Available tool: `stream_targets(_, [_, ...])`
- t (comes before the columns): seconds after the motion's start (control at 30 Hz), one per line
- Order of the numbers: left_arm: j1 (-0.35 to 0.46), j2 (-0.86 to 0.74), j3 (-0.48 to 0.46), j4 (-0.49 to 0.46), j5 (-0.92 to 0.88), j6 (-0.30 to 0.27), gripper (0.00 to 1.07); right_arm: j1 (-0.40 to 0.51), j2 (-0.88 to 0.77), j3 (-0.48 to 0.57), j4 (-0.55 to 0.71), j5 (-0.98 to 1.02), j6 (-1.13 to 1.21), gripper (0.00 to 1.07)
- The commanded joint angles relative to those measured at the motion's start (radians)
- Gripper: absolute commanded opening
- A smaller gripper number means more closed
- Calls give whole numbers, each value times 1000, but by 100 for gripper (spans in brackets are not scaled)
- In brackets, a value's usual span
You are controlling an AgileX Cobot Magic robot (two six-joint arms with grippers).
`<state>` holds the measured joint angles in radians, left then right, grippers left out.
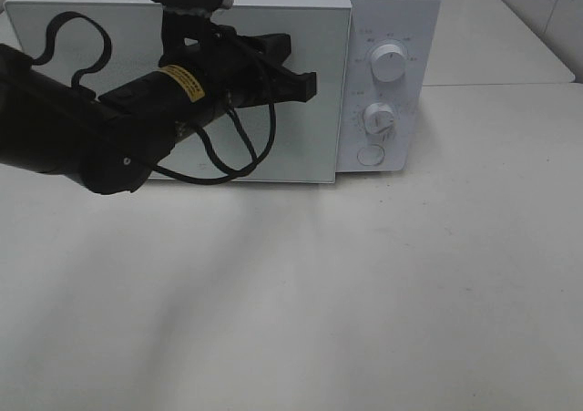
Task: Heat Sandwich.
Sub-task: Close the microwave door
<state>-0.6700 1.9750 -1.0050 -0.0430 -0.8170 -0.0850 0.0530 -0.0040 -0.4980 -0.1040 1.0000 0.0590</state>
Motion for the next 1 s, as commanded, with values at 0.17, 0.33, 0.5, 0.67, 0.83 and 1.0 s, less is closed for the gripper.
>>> stream_targets(0.17, [7, 42, -90, -45, 45, 13, 0, -8, -28, 1, -4, -4, 11, 75])
stream_targets(0.33, [7, 75, -133, -76, 54, 23, 0, -8, -28, 1, -4, -4, 11, 75])
stream_targets(0.5, [7, 89, -163, -88, 77, 25, 0, -8, -28, 1, -4, -4, 11, 75])
stream_targets(0.67, [20, 91, -168, -125, 71, 55, 0, -8, -28, 1, -4, -4, 11, 75])
stream_targets(0.83, [31, 94, -171, -147, 69, 66, 0, -7, -28, 1, -4, -4, 11, 75])
stream_targets(1.0, [30, 94, -171, -131, 68, 66, 0, -7, -28, 1, -4, -4, 10, 75])
